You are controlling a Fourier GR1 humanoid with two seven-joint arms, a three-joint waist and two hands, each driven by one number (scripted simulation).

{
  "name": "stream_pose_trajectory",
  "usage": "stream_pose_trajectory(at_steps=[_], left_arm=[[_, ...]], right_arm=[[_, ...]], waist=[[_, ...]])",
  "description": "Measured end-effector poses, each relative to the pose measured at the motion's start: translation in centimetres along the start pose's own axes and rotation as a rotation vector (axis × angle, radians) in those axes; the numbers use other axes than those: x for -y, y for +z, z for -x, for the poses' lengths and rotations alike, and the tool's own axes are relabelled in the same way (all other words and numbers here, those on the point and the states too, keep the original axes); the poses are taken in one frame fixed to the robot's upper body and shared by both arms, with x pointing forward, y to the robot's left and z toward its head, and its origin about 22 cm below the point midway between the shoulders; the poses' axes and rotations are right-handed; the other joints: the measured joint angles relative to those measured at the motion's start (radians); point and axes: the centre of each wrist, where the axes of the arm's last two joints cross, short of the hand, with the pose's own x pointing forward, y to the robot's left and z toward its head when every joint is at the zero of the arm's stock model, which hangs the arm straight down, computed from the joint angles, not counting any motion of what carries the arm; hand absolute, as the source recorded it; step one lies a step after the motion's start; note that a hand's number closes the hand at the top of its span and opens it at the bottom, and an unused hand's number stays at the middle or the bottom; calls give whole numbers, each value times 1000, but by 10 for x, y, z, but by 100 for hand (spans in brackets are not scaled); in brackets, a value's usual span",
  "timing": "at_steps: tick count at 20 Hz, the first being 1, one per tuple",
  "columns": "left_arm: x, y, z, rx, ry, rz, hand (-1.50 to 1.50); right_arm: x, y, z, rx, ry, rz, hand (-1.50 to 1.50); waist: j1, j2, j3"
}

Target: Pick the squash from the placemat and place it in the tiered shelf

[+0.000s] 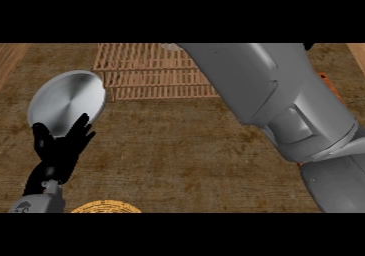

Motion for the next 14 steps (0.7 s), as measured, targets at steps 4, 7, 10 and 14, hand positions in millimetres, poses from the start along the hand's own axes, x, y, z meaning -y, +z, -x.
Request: stream_pose_trajectory(at_steps=[4,7,10,14], left_arm=[[-4,-1,-2,-10,7,-2,0],[2,0,-1,-2,5,1,0],[0,-1,0,-1,1,3,0],[0,-4,-2,-1,-1,2,0]], right_arm=[[-6,1,-1,26,-7,-13,150],[-6,-2,2,28,-5,-20,150],[-4,-4,1,35,41,-30,150],[0,-6,2,-20,-88,29,-150]], waist=[[-5,-2,-1],[-2,-1,-1],[-2,-1,-1],[0,1,-1]])
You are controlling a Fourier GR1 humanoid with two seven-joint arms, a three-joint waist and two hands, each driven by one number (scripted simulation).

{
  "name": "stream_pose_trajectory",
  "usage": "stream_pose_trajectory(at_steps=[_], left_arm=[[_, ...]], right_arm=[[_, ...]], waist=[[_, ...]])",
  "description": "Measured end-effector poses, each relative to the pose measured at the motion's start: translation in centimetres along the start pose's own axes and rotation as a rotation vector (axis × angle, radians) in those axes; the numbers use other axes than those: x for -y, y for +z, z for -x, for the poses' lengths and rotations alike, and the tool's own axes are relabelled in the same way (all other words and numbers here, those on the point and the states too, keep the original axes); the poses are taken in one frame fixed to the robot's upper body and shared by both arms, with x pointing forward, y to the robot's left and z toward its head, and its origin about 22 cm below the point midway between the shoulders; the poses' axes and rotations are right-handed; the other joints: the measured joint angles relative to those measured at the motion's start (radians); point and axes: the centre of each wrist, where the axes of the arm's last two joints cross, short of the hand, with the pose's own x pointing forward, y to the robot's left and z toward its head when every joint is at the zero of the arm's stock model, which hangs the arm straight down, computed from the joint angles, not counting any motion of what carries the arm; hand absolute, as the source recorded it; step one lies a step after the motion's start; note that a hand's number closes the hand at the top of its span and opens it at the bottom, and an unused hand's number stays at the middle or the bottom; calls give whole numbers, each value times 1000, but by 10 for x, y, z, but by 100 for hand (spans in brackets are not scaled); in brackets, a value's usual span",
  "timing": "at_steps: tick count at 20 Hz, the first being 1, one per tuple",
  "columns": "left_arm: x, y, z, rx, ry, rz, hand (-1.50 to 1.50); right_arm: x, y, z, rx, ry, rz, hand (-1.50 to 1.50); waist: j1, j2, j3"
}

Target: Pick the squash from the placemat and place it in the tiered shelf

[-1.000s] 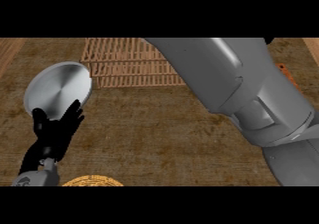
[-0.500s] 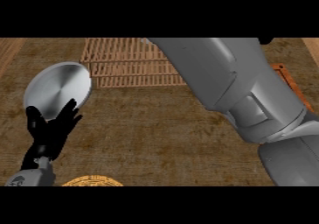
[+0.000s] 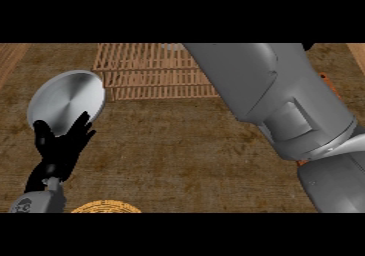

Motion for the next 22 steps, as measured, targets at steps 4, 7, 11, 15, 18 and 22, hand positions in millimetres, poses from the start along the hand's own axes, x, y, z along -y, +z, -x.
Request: stream_pose_trajectory(at_steps=[4,7,11,15,18,22], left_arm=[[2,1,1,0,1,-2,0],[3,3,1,0,2,0,0],[3,5,-1,-5,0,5,0],[2,4,-1,-15,1,-1,0],[-3,5,2,-15,1,-8,0],[-4,6,3,-17,11,-21,0]], right_arm=[[4,-2,4,-38,-131,36,-150],[9,-4,6,-59,-250,59,-150],[24,-8,4,-68,-408,97,-150],[35,-10,5,-94,-537,157,-150],[49,-16,13,-113,-576,239,-150],[70,-26,27,-168,-570,356,-150]], waist=[[-3,-2,1],[-2,-3,0],[0,-2,-1],[-6,-3,0],[-13,-6,0],[-22,-9,0]])
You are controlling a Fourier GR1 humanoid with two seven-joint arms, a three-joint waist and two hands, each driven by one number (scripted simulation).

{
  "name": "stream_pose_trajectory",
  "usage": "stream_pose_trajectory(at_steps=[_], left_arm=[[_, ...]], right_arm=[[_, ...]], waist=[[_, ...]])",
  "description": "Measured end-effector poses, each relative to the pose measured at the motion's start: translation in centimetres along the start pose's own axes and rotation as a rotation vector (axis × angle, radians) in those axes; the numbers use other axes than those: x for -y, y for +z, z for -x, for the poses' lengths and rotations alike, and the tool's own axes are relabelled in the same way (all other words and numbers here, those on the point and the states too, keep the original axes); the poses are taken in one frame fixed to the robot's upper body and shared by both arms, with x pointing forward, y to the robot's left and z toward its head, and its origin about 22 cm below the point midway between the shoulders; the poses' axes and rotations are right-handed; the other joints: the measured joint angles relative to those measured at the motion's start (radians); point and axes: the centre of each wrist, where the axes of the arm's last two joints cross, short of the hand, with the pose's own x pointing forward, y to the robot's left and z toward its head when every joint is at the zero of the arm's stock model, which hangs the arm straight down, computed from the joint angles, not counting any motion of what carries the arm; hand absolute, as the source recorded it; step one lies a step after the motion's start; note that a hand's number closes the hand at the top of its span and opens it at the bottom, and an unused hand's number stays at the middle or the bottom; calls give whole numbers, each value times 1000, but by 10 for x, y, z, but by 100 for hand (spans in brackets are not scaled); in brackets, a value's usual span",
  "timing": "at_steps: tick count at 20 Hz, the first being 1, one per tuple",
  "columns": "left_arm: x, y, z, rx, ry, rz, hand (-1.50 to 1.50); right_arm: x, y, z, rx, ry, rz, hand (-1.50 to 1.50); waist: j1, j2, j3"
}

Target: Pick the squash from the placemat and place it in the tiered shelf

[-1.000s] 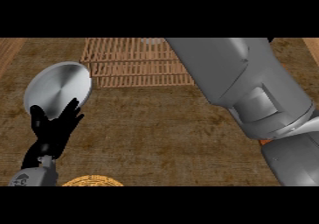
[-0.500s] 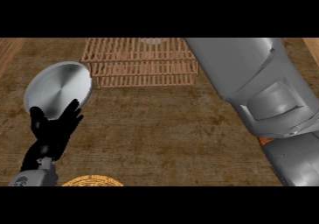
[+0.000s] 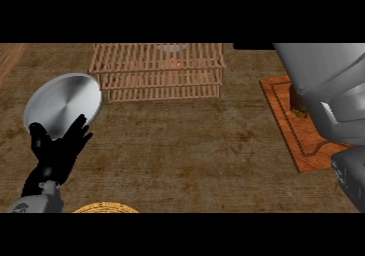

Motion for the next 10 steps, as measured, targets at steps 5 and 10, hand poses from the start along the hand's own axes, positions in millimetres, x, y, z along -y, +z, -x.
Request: stream_pose_trajectory(at_steps=[5,10], left_arm=[[-2,7,6,7,7,-7,0],[-7,7,11,-9,9,-28,0]], right_arm=[[37,-26,4,-48,-59,123,-150],[78,-42,15,-86,-112,142,-150]], waist=[[-15,-7,1],[-35,-14,3]])
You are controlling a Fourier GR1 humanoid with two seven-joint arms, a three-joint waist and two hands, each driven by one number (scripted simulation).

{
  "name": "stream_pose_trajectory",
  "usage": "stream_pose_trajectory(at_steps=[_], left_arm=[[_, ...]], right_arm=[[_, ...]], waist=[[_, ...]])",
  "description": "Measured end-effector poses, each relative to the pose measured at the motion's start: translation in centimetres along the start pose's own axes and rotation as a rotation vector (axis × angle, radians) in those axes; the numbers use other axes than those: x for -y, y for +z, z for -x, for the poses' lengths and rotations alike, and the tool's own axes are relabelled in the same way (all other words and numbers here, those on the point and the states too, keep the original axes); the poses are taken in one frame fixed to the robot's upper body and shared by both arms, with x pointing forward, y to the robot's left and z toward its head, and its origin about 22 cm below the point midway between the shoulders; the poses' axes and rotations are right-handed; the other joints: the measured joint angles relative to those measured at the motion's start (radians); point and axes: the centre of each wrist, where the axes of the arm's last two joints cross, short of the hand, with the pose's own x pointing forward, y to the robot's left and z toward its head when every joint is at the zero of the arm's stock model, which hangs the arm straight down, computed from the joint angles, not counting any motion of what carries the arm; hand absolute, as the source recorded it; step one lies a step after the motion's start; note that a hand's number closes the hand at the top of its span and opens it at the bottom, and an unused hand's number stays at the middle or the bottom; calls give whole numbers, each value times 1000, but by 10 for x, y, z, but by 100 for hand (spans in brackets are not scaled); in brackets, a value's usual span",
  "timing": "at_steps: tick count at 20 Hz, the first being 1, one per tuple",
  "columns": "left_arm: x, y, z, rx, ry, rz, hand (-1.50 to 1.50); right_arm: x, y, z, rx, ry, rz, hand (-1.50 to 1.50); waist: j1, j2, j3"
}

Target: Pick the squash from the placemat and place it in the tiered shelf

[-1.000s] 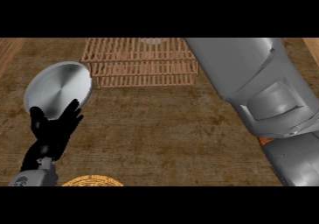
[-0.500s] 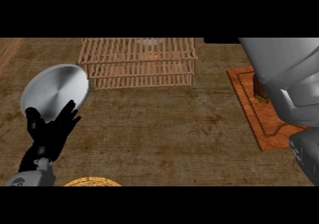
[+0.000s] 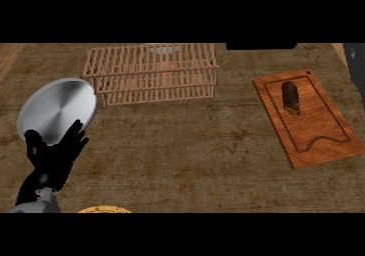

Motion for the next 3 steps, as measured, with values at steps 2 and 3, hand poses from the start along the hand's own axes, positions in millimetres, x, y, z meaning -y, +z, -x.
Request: stream_pose_trajectory(at_steps=[2,3], left_arm=[[-3,0,1,3,4,-7,0],[-5,1,1,2,4,-9,0]], right_arm=[[22,-11,6,-2,-7,-7,-150],[31,-13,5,0,-12,-15,-150]], waist=[[-3,0,1],[-5,-1,0]])
